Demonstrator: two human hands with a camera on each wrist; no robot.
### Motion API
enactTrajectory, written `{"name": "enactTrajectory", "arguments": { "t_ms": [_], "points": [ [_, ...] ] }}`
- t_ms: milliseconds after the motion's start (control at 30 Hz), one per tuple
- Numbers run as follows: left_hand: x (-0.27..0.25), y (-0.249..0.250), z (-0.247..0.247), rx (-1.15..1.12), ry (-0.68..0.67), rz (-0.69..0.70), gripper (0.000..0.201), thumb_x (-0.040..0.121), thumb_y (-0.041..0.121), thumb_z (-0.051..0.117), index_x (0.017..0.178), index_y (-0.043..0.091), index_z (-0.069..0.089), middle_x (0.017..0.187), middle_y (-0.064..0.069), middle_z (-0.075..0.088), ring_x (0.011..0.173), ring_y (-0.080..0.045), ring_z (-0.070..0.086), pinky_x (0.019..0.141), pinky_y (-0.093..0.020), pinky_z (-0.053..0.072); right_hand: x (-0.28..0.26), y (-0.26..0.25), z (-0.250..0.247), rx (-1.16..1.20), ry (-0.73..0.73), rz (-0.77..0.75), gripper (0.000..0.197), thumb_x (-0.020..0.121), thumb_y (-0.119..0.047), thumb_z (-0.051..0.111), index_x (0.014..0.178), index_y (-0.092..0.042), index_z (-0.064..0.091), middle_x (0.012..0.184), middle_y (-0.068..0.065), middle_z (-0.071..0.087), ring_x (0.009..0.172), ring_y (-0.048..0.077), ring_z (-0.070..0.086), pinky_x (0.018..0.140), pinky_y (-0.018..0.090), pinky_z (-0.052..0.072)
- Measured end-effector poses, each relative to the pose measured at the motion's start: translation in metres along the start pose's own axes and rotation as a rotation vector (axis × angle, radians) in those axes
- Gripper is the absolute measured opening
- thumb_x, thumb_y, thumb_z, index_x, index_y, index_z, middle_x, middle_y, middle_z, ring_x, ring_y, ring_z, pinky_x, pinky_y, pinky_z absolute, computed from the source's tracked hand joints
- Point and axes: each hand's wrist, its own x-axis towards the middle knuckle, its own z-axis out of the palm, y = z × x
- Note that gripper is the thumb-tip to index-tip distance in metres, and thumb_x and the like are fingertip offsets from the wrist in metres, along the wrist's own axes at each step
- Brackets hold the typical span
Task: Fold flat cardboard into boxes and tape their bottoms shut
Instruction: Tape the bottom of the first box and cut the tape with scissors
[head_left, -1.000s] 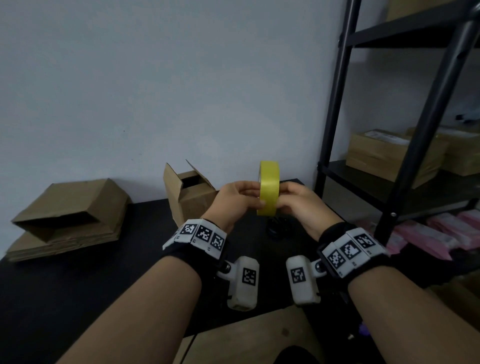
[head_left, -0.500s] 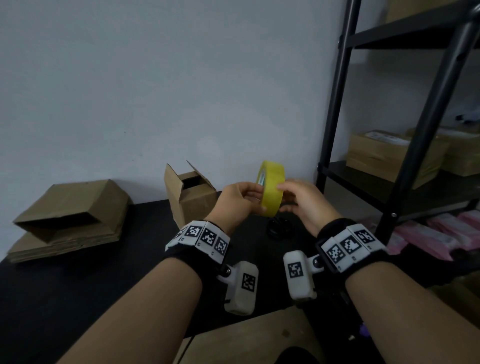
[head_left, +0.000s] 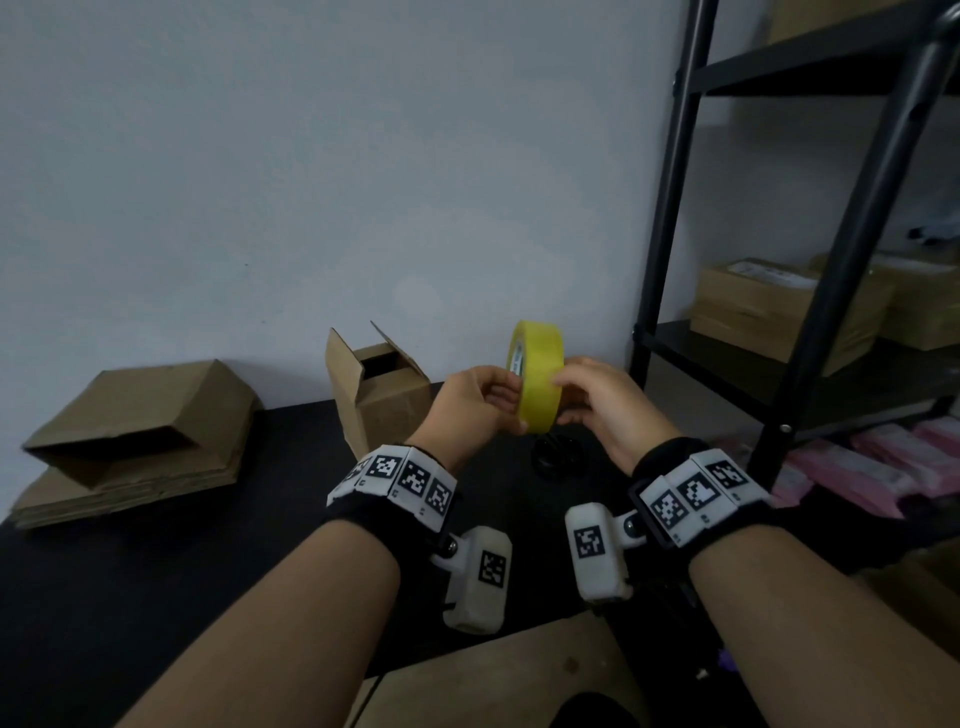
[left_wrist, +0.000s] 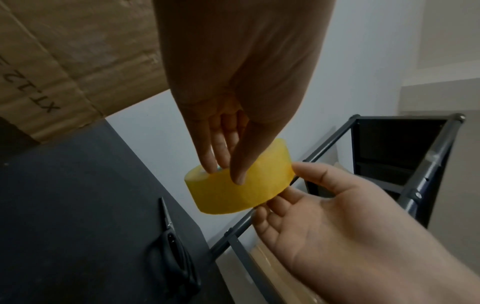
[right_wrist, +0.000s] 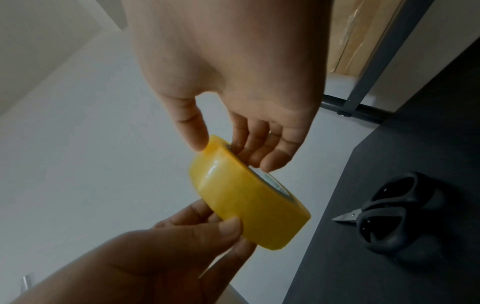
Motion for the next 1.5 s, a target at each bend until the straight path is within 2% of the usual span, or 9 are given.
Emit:
{"name": "enactTrajectory", "arguments": {
  "t_ms": [100, 233, 400, 567, 700, 900, 1067, 1200, 1500],
  "points": [
    [-0.002, 0.001, 0.002, 0.047, -0.019, 0.010, 0.044, 0.062, -0.029, 0.066, 0.081, 0.010, 0.058, 0.074, -0.007, 0.056, 0.060, -0.011, 0.053, 0.056, -0.017, 0.050, 0.001, -0.001, 0.001, 0.078, 0.047, 0.038, 0.015, 0.089, -0.006, 0.050, 0.075, -0.010, 0.054, 0.066, 0.005, 0.049, 0.060, 0.017, 0.049, 0.053, 0.028, 0.038],
    [-0.005, 0.001, 0.003, 0.020, -0.022, -0.001, 0.040, 0.065, -0.028, 0.066, 0.083, 0.007, 0.059, 0.072, -0.007, 0.059, 0.052, -0.001, 0.057, 0.058, -0.017, 0.053, 0.000, 0.002, 0.002, 0.031, 0.015, 0.045, 0.017, 0.081, 0.006, 0.046, 0.080, -0.010, 0.053, 0.069, 0.006, 0.050, 0.061, 0.018, 0.049, 0.050, 0.027, 0.036],
    [-0.005, 0.002, 0.000, -0.088, 0.030, -0.061, 0.041, 0.070, -0.019, 0.070, 0.107, -0.005, 0.062, 0.091, -0.015, 0.064, 0.079, -0.020, 0.063, 0.073, -0.026, 0.056, -0.004, 0.009, 0.003, -0.074, -0.037, 0.066, 0.015, 0.082, 0.002, 0.049, 0.085, -0.010, 0.057, 0.073, 0.009, 0.053, 0.063, 0.019, 0.051, 0.048, 0.026, 0.038],
    [-0.010, 0.006, -0.001, -0.153, 0.031, -0.079, 0.039, 0.074, -0.018, 0.067, 0.111, -0.008, 0.062, 0.088, -0.013, 0.067, 0.076, -0.018, 0.063, 0.068, -0.021, 0.055, -0.008, 0.010, 0.003, -0.063, -0.045, 0.037, 0.020, 0.079, 0.005, 0.049, 0.088, -0.008, 0.061, 0.075, 0.009, 0.053, 0.065, 0.018, 0.050, 0.050, 0.027, 0.038],
    [-0.011, 0.007, -0.003, -0.190, 0.021, -0.121, 0.038, 0.077, -0.013, 0.067, 0.114, -0.007, 0.062, 0.102, -0.021, 0.068, 0.086, -0.025, 0.065, 0.080, -0.031, 0.055, -0.010, 0.010, 0.003, -0.090, -0.060, 0.011, 0.032, 0.075, 0.009, 0.048, 0.099, -0.005, 0.064, 0.080, 0.008, 0.059, 0.068, 0.019, 0.053, 0.051, 0.026, 0.040],
    [-0.008, 0.012, -0.002, -0.269, 0.037, -0.189, 0.027, 0.089, 0.011, 0.064, 0.109, -0.007, 0.064, 0.104, -0.028, 0.065, 0.091, -0.031, 0.062, 0.083, -0.040, 0.058, -0.011, 0.011, 0.001, -0.098, -0.074, 0.005, 0.030, 0.078, 0.005, 0.047, 0.098, -0.009, 0.065, 0.085, 0.010, 0.063, 0.072, 0.020, 0.054, 0.053, 0.027, 0.039],
    [-0.006, 0.016, 0.000, -0.314, 0.044, -0.207, 0.028, 0.094, 0.010, 0.058, 0.112, -0.011, 0.061, 0.101, -0.025, 0.062, 0.092, -0.032, 0.059, 0.080, -0.037, 0.057, -0.009, 0.009, 0.002, -0.089, -0.017, 0.044, 0.013, 0.087, -0.014, 0.052, 0.082, -0.014, 0.064, 0.073, 0.007, 0.051, 0.058, 0.015, 0.045, 0.050, 0.028, 0.035],
    [-0.003, 0.018, 0.000, -0.375, 0.077, -0.227, 0.030, 0.093, 0.011, 0.059, 0.112, -0.012, 0.060, 0.106, -0.025, 0.063, 0.093, -0.031, 0.060, 0.080, -0.038, 0.058, -0.010, 0.011, 0.001, -0.150, -0.008, 0.123, 0.017, 0.085, -0.025, 0.054, 0.087, -0.011, 0.064, 0.074, 0.012, 0.044, 0.054, 0.018, 0.041, 0.048, 0.030, 0.036],
    [0.000, 0.018, -0.001, -0.452, 0.073, -0.261, 0.011, 0.094, 0.011, 0.058, 0.091, 0.002, 0.063, 0.090, -0.013, 0.066, 0.081, -0.023, 0.064, 0.077, -0.035, 0.059, -0.018, 0.015, -0.001, -0.183, -0.072, 0.035, 0.032, 0.083, 0.001, 0.052, 0.104, -0.017, 0.069, 0.075, 0.000, 0.060, 0.051, 0.003, 0.053, 0.045, 0.024, 0.039]
  ]
}}
